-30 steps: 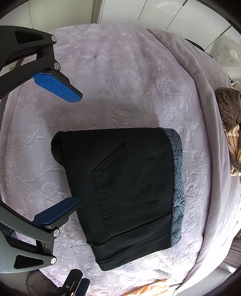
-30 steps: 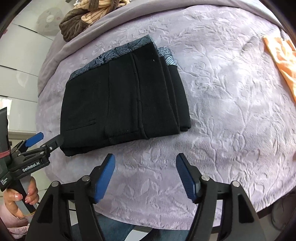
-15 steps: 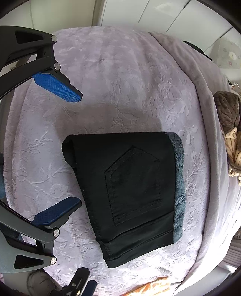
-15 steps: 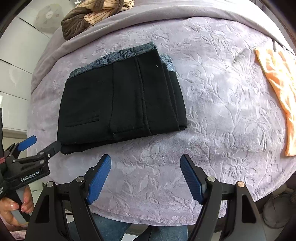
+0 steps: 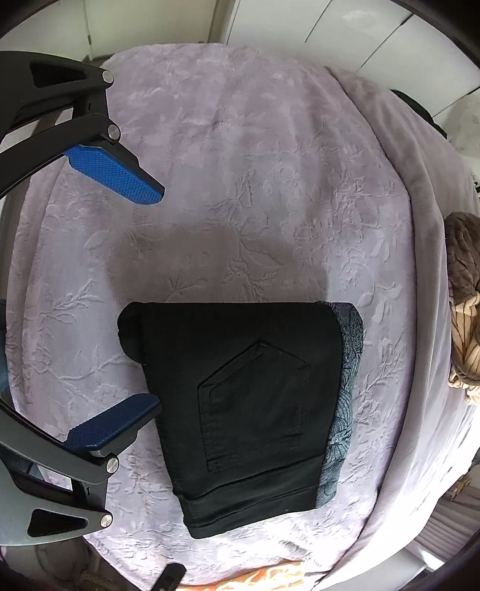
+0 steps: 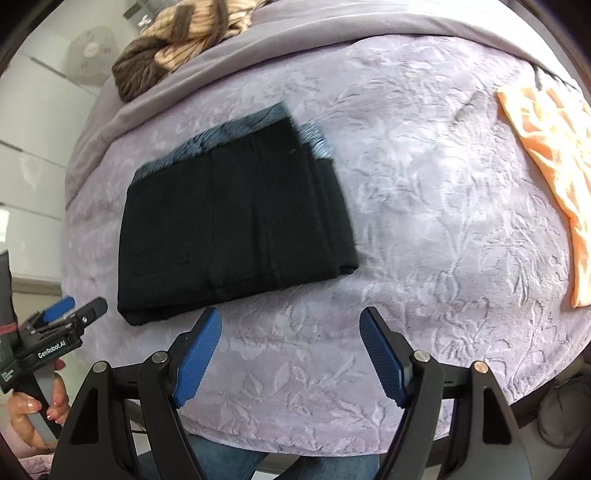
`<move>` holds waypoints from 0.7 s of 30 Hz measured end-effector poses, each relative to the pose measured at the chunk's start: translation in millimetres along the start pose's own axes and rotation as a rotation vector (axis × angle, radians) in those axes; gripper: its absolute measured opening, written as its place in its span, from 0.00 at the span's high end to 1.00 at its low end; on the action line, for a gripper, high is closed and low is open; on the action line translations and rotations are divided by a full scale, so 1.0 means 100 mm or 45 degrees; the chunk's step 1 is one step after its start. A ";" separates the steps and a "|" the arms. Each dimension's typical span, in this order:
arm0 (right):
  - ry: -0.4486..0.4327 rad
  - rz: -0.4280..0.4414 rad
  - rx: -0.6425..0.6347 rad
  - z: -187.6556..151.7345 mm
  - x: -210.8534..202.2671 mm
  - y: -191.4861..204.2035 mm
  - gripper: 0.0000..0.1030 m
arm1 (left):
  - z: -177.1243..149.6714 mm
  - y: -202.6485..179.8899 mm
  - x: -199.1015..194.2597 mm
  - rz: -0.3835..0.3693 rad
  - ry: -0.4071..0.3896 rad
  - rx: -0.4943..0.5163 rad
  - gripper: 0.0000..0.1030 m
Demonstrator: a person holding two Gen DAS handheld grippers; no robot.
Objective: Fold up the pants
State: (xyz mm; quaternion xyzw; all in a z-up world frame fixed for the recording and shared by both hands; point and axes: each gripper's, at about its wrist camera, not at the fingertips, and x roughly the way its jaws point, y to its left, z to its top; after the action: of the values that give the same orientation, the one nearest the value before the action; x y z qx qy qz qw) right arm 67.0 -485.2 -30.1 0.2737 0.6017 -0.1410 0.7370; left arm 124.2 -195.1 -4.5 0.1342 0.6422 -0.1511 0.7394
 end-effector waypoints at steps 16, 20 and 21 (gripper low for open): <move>0.091 0.040 0.157 0.08 0.24 -0.45 0.21 | 0.08 -0.06 0.23 0.025 0.069 -0.023 0.00; 0.134 0.082 0.174 0.04 0.35 -0.48 0.21 | 0.14 0.01 0.29 -0.040 0.087 -0.052 0.00; 0.141 0.090 0.176 0.06 0.37 -0.49 0.21 | 0.16 0.03 0.29 -0.046 0.080 -0.060 0.00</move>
State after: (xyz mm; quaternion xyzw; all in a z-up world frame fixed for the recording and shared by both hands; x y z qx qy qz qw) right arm 54.0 -523.9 -76.3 0.3523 0.6204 -0.1406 0.6864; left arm 144.1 -200.0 -30.6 0.1096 0.6709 -0.1450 0.7190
